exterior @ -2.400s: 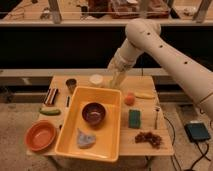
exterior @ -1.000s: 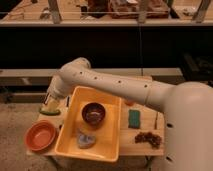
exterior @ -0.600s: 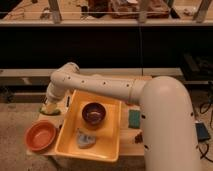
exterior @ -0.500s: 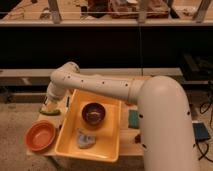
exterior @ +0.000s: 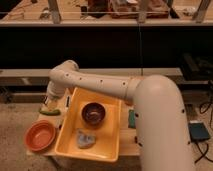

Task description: Place pepper in red bowl

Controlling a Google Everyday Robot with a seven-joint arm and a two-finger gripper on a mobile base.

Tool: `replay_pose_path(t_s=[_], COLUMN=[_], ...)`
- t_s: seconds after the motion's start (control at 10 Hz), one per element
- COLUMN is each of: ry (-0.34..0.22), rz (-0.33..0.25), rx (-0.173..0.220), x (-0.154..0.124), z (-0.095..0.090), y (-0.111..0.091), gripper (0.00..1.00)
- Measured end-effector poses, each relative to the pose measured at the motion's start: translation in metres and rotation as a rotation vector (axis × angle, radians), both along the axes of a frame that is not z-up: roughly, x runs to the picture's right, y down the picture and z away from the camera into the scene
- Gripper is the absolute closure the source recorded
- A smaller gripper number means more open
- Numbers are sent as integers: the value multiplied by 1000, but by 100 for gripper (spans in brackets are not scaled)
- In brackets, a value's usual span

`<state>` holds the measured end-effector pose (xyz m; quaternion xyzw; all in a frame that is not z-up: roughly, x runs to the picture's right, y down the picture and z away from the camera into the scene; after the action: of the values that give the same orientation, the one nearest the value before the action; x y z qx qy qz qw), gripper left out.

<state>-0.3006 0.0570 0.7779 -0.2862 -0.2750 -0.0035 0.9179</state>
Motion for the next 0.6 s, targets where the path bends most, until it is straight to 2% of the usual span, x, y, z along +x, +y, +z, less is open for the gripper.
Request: replay_pose_path(t_s=[0.3,0.5,0.6], ry=[62,114,126], rz=[-70,-78,-80], rx=[-42,-63,-62], x=[1,15,19], z=[32,58,62], y=[21,41,44], gripper=[35,35,35])
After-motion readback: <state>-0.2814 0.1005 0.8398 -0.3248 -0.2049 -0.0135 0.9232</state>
